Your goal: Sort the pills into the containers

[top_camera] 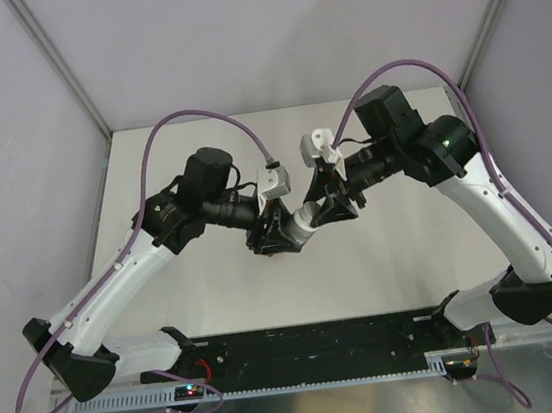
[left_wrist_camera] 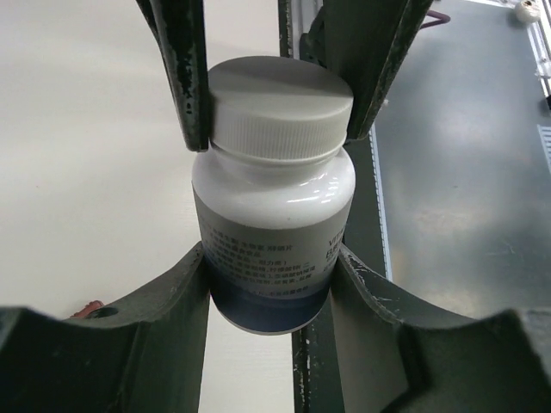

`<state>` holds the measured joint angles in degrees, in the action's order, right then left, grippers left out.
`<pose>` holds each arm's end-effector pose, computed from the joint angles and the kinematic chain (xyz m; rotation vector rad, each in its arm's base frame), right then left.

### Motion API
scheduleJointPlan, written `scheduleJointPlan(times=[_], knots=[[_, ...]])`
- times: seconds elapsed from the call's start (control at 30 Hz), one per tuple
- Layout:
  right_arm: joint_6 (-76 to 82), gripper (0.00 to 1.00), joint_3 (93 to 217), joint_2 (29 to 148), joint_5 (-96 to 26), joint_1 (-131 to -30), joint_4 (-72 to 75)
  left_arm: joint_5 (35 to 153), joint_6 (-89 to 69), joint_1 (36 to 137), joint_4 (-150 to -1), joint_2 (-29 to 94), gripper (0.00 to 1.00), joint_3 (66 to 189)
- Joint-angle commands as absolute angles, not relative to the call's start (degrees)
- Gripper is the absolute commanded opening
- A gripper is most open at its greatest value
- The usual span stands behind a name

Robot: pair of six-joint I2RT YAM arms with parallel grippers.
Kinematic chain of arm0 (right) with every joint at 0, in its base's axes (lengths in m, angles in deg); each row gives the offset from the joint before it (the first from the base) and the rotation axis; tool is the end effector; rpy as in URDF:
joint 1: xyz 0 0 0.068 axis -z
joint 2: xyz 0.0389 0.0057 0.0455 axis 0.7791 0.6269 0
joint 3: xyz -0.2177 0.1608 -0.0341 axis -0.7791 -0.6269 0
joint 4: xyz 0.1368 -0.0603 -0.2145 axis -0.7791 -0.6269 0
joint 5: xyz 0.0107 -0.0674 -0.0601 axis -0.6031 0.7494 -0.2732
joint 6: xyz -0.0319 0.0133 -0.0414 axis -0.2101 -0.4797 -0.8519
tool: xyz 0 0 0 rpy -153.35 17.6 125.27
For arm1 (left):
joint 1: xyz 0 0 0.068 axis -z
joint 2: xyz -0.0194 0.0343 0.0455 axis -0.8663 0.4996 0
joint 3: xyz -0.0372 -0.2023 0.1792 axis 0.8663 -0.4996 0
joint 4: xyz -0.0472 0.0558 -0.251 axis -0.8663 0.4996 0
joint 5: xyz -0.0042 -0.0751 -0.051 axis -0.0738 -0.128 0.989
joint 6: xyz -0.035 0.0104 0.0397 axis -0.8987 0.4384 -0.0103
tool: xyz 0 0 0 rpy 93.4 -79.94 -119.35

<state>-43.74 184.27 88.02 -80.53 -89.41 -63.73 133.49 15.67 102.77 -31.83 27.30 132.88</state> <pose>0.1765 0.1751 0.4658 -1.6821 1.3304 1.0263 0.1630 -0.1864 0.3980 1.4424 1.6265 -1.1805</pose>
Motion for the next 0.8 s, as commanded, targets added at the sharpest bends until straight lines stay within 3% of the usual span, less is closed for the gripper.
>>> scheduleJointPlan(times=[0.0, 0.17, 0.27, 0.53, 0.77], knots=[[-50.8, 0.22, 186.4, 87.4, -75.0, -91.6, -64.4, 140.2, 17.2, 103.1, -32.7, 26.4, 0.00, 132.8], [-47.1, 0.59, 186.5, 87.6, -73.7, -92.0, -64.2, 136.4, 17.2, 103.1, -32.7, 26.5, 0.00, 133.5], [-45.1, 0.70, 186.5, 87.8, -74.1, -92.0, -64.0, 133.8, 17.1, 103.1, -32.7, 26.6, 0.00, 134.0], [-37.8, 0.78, 187.1, 87.5, -75.8, -90.2, -61.0, 124.3, 17.1, 103.2, -32.7, 26.3, 0.00, 134.9], [-22.6, 0.75, 188.6, 89.5, -74.1, -85.6, -53.2, 110.8, 17.1, 104.9, -32.7, 26.1, 0.00, 136.5]])
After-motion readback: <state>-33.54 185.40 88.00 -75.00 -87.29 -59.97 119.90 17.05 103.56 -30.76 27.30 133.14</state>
